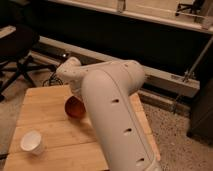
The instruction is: Drag the ceramic bowl in a circle
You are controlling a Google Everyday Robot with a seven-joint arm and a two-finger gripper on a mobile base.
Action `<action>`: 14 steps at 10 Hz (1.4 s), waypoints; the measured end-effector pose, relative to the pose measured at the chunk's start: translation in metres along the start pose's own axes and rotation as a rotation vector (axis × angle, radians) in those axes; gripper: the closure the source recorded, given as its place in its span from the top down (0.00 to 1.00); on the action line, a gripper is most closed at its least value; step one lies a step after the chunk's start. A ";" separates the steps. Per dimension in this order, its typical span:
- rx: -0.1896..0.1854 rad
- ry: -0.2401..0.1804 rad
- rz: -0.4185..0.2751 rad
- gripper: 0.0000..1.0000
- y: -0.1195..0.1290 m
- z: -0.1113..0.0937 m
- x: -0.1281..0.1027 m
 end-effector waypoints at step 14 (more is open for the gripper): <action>0.113 -0.120 -0.496 0.00 0.132 -0.064 -0.153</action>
